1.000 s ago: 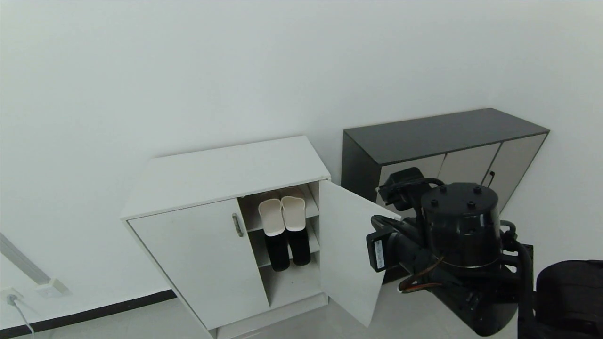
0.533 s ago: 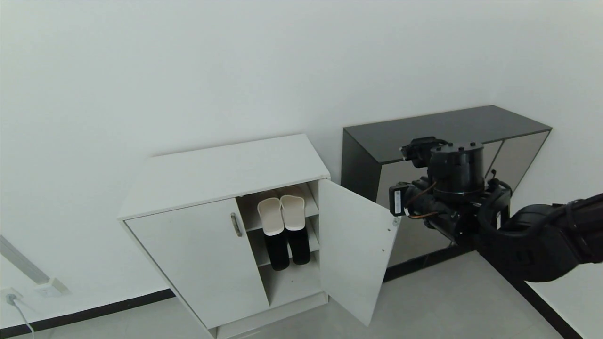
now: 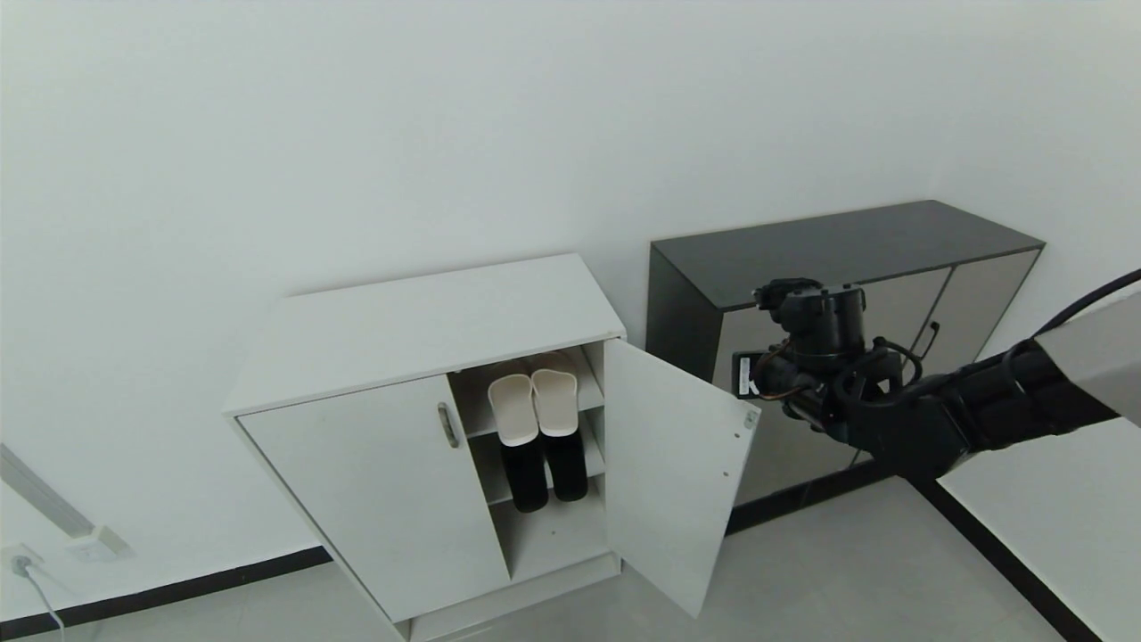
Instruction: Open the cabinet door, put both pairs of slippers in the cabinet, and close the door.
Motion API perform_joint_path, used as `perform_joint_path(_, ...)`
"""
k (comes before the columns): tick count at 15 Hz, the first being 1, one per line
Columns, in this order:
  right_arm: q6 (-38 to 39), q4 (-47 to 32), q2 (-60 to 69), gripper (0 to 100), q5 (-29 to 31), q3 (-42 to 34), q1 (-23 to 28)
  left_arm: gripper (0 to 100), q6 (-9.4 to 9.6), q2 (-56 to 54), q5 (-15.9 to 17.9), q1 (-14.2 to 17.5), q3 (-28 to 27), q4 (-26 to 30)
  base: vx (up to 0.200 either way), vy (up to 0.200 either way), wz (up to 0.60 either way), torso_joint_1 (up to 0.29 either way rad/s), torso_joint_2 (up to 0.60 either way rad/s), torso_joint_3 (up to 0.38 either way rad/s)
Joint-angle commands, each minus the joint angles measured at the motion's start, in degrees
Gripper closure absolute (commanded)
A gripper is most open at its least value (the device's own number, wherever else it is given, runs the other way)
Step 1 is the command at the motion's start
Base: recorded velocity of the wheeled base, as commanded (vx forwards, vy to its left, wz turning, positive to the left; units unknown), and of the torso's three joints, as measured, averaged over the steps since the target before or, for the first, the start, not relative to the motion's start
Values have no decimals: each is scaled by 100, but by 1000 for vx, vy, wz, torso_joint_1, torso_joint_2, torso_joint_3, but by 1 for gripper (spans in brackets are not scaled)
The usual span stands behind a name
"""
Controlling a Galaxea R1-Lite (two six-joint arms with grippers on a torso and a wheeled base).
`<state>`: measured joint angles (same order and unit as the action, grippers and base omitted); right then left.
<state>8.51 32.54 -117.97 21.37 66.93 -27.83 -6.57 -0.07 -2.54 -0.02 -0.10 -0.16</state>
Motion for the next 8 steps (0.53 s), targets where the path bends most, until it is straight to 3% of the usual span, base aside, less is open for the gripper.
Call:
perform_joint_path(1,46,-2,-561,100,-151,339,155,100,-2,7,-1,2,1,-2,0,0,0,0,0,0)
perform_joint_path(8,63,-11,-1079,100,-168,796,287,100,-2,7,-1,2,1,-2,0,0,0,0,0,0)
